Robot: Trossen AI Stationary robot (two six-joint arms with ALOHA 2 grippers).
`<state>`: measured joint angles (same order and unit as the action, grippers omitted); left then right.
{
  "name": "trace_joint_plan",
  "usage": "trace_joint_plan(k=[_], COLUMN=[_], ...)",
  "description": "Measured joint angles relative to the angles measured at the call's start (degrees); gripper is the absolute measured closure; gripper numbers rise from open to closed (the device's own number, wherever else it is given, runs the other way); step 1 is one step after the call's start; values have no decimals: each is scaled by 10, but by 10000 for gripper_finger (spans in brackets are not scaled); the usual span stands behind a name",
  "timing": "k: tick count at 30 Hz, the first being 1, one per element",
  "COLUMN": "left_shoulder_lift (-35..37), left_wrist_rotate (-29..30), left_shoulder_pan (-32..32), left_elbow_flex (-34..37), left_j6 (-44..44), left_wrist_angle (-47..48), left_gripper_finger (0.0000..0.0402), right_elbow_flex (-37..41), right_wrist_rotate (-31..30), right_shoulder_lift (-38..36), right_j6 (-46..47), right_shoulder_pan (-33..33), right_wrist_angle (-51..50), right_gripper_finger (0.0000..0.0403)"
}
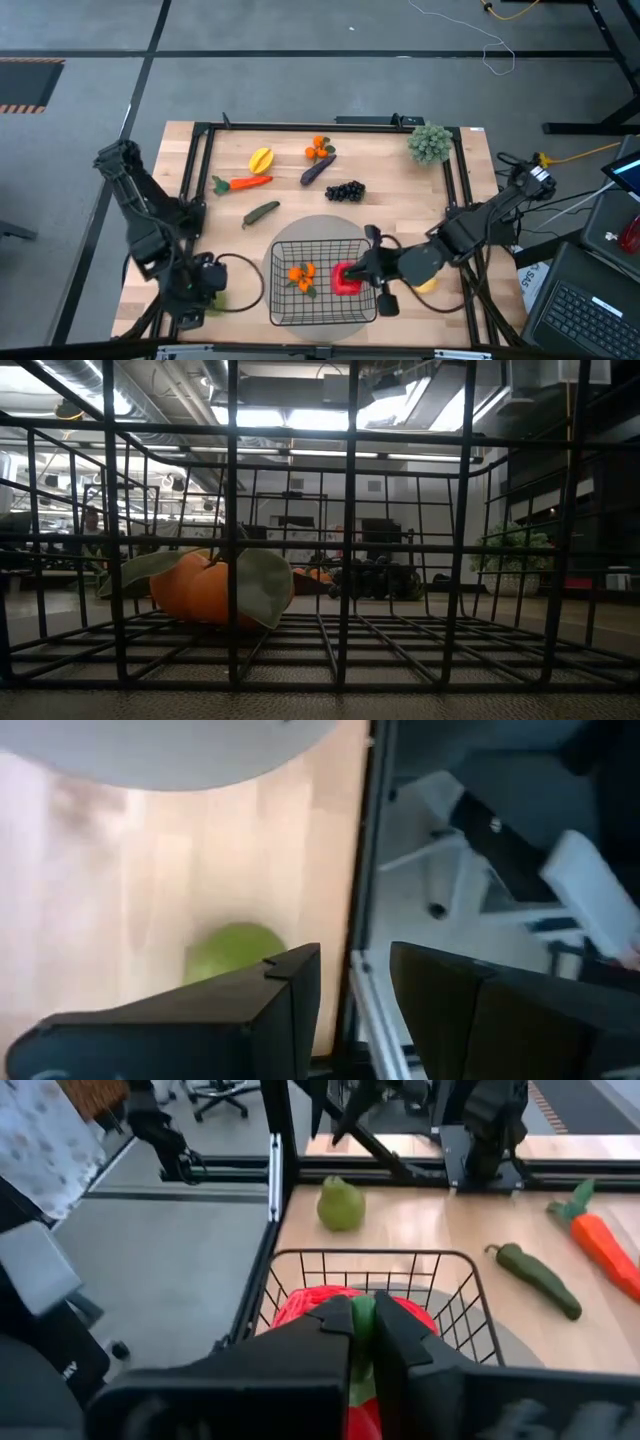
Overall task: Build produce basket
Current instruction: Put the bell pepper into the black wire basket
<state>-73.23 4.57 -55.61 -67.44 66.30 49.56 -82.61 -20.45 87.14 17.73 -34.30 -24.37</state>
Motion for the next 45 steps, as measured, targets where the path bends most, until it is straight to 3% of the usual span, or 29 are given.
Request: trace_joint_plan(k=[5, 14, 45], left_shoulder_lift=[-19, -84, -144], left_wrist_rotate=[24, 8, 15], left_shoulder_pan=[-36, -55, -52], left_elbow_flex=[1, 1, 0], left_j6=[87, 115, 117], left_wrist_angle=[18, 26, 75], left_gripper_finger=[291, 291, 291], right_elbow_flex=[0, 0, 0], right_wrist_rotate=[-2, -45, -44], right_shoulder_lift=[31, 66, 70], right_j6=[1, 0, 13], right_shoulder_pan=[3, 4, 12], right_wrist_angle=[11, 27, 27], right_gripper_finger=[397, 396, 393])
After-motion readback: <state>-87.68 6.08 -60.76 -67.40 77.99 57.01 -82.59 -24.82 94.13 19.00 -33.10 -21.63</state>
